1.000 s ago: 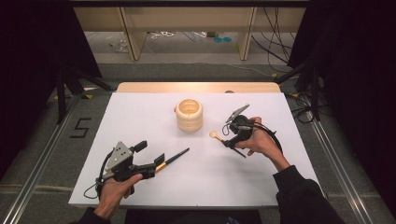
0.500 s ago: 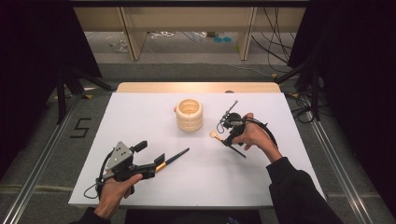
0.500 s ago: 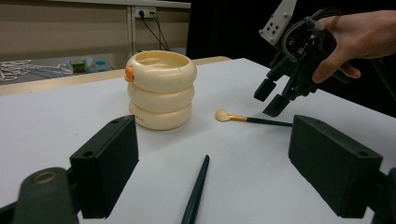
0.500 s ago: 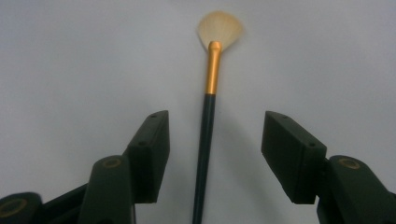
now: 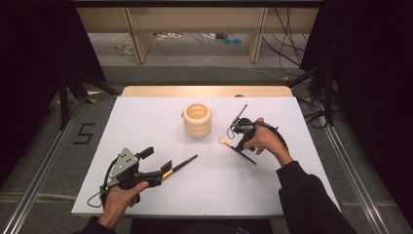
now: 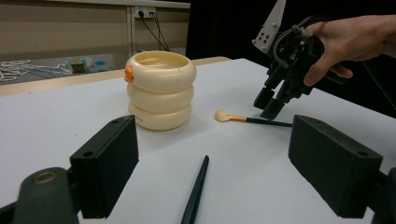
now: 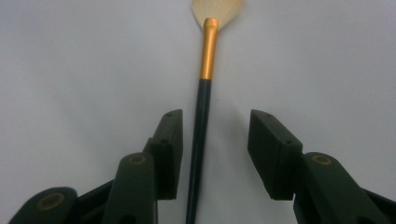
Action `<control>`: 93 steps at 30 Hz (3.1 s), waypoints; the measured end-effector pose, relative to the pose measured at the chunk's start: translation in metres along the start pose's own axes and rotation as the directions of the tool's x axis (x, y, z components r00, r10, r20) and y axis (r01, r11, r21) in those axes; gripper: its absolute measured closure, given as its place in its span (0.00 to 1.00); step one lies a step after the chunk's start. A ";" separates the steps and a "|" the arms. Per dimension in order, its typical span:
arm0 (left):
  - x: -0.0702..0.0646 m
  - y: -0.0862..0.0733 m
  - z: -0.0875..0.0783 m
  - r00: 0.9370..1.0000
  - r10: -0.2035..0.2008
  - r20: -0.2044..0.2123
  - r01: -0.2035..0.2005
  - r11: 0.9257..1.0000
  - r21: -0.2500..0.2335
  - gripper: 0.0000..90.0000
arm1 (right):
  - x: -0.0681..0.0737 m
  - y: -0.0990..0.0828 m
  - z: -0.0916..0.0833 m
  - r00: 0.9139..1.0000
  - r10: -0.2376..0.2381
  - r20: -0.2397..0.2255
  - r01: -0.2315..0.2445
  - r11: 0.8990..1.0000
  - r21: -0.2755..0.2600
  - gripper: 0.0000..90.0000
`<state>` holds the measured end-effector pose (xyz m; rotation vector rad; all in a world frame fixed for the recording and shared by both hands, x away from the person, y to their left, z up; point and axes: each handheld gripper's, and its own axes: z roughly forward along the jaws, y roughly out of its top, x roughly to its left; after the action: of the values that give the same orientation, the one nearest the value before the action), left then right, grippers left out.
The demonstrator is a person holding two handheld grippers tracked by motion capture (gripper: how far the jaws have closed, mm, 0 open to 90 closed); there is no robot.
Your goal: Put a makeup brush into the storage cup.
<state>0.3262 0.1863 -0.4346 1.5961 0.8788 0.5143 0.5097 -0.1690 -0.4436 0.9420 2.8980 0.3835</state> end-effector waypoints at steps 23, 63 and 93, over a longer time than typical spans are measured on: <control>0.001 0.001 0.000 1.000 0.004 -0.002 -0.004 1.000 0.002 0.17 | 0.002 0.008 0.009 1.000 -0.018 -0.014 0.019 0.996 0.088 0.81; 0.002 0.001 -0.001 1.000 -0.001 -0.010 0.001 1.000 -0.005 0.18 | -0.006 0.012 -0.005 0.999 -0.032 0.018 0.031 0.999 0.042 0.92; 0.002 0.002 -0.002 1.000 -0.003 -0.016 0.003 1.000 -0.006 0.18 | -0.026 0.010 -0.054 0.998 0.036 -0.044 -0.054 0.835 -0.547 0.92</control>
<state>0.3265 0.1894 -0.4329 1.5873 0.8906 0.5273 0.5290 -0.1883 -0.3891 0.8961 2.5394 1.1649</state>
